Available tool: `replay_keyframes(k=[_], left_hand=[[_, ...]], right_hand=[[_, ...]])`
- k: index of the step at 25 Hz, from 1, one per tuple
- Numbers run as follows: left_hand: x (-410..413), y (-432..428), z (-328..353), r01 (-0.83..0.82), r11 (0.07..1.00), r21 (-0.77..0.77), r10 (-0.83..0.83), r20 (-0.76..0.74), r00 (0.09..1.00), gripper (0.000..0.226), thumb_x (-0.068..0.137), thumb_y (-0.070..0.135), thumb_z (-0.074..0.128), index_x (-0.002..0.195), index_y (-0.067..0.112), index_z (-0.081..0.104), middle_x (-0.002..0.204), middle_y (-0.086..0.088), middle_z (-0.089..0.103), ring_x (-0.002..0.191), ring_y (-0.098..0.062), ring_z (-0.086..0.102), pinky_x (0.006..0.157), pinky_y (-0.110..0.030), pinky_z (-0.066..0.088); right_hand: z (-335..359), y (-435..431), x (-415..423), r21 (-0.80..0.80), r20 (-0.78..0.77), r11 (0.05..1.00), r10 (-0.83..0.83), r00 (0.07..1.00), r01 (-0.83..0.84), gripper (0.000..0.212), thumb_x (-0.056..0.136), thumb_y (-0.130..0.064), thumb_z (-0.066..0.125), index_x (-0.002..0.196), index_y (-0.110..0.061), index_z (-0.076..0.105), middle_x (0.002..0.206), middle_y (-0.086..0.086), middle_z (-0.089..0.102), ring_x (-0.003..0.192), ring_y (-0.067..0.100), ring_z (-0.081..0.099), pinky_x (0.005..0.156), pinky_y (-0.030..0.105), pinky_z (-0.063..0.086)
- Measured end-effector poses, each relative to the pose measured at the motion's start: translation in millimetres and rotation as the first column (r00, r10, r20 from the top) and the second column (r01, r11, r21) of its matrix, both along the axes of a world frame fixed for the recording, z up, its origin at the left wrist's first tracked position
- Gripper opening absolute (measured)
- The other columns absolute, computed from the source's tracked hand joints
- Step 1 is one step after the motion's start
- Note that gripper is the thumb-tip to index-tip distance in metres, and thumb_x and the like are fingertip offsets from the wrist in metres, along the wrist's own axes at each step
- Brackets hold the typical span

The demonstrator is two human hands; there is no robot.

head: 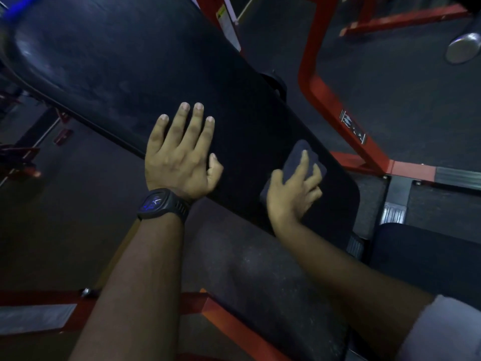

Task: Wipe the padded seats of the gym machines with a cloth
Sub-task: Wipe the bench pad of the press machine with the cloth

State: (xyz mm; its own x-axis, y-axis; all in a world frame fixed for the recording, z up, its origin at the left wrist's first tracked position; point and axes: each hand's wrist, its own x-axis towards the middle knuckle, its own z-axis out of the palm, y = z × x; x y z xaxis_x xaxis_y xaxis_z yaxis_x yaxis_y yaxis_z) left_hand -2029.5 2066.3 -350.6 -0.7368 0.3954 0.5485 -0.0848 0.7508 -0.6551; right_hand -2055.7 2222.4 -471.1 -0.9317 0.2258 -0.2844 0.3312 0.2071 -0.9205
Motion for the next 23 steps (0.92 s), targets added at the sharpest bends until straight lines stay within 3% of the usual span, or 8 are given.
replay_keyframes(k=[2,3,7,11,15,18,21,23], left_hand=[[-1.4,-1.0,1.2,0.001,1.000,-0.010,-0.001,-0.004,1.000,0.058,0.091,0.039,0.042,0.140,0.013,0.059,0.153,-0.009,0.050,0.146,-0.027,0.041,0.118,-0.048,0.027],[-1.7,-0.8,1.9,-0.005,1.000,-0.012,0.005,-0.004,1.000,0.058,0.091,0.039,0.042,0.140,0.013,0.059,0.153,-0.010,0.050,0.145,-0.027,0.042,0.118,-0.048,0.028],[-0.2,1.9,1.9,-0.020,1.000,-0.016,0.020,0.002,1.000,0.059,0.090,0.039,0.042,0.140,0.012,0.059,0.153,-0.010,0.050,0.145,-0.028,0.042,0.118,-0.049,0.028],[-1.5,0.2,2.2,-0.009,1.000,-0.019,0.009,0.000,1.000,0.059,0.089,0.037,0.044,0.139,0.012,0.060,0.153,-0.010,0.050,0.145,-0.028,0.043,0.117,-0.050,0.030],[-0.9,3.2,0.9,-0.009,1.000,0.001,0.009,-0.003,1.000,0.059,0.088,0.036,0.045,0.139,0.012,0.061,0.153,-0.010,0.050,0.145,-0.028,0.042,0.118,-0.050,0.031],[-1.8,2.0,3.4,-0.024,1.000,-0.013,0.024,0.004,1.000,0.059,0.089,0.036,0.041,0.139,0.012,0.060,0.153,-0.010,0.049,0.145,-0.028,0.042,0.118,-0.050,0.030],[-1.2,3.9,3.9,-0.029,1.000,-0.003,0.029,0.009,1.000,0.060,0.087,0.035,0.044,0.139,0.012,0.061,0.153,-0.010,0.050,0.145,-0.028,0.042,0.118,-0.049,0.030],[-0.2,4.8,3.5,-0.037,0.999,-0.006,0.037,0.014,0.999,0.060,0.086,0.035,0.045,0.140,0.012,0.060,0.153,-0.010,0.049,0.145,-0.028,0.042,0.119,-0.049,0.029]], right_hand=[[-7.1,2.2,13.9,0.253,-0.505,0.953,0.277,0.817,-0.166,0.067,0.091,-0.038,0.057,0.153,-0.037,0.032,0.158,0.003,0.025,0.130,0.035,0.036,0.101,0.046,0.043],[-15.5,9.2,2.1,0.334,-0.595,0.923,0.362,0.717,-0.189,0.066,0.089,-0.039,0.057,0.152,-0.036,0.036,0.155,0.003,0.029,0.128,0.033,0.039,0.100,0.045,0.044],[20.4,-0.2,-45.4,0.000,-0.128,1.000,-0.002,0.992,0.002,0.064,0.092,-0.037,0.059,0.151,-0.039,0.037,0.151,0.000,0.034,0.122,0.030,0.040,0.098,0.048,0.048],[12.4,0.5,-47.7,0.266,-0.574,0.951,0.289,0.766,-0.159,0.060,0.093,-0.037,0.062,0.149,-0.038,0.040,0.150,0.002,0.036,0.123,0.029,0.040,0.092,0.035,0.042],[46.4,-10.7,-78.8,0.049,-0.176,0.998,0.034,0.984,-0.026,0.061,0.094,-0.035,0.058,0.150,-0.041,0.037,0.151,-0.001,0.032,0.123,0.032,0.041,0.096,0.042,0.043],[44.4,-13.3,-69.6,0.274,-0.599,0.953,0.275,0.752,-0.130,0.061,0.091,-0.035,0.062,0.148,-0.038,0.042,0.150,0.002,0.036,0.123,0.030,0.041,0.095,0.039,0.045],[63.2,-16.1,-97.2,0.114,-0.405,0.990,0.119,0.906,-0.080,0.062,0.090,-0.034,0.061,0.149,-0.039,0.041,0.148,0.000,0.037,0.120,0.029,0.042,0.096,0.047,0.049],[86.3,-32.8,-89.8,0.112,-0.432,0.986,0.158,0.888,-0.121,0.062,0.090,-0.034,0.062,0.148,-0.039,0.042,0.149,0.001,0.036,0.120,0.028,0.041,0.095,0.042,0.048]])
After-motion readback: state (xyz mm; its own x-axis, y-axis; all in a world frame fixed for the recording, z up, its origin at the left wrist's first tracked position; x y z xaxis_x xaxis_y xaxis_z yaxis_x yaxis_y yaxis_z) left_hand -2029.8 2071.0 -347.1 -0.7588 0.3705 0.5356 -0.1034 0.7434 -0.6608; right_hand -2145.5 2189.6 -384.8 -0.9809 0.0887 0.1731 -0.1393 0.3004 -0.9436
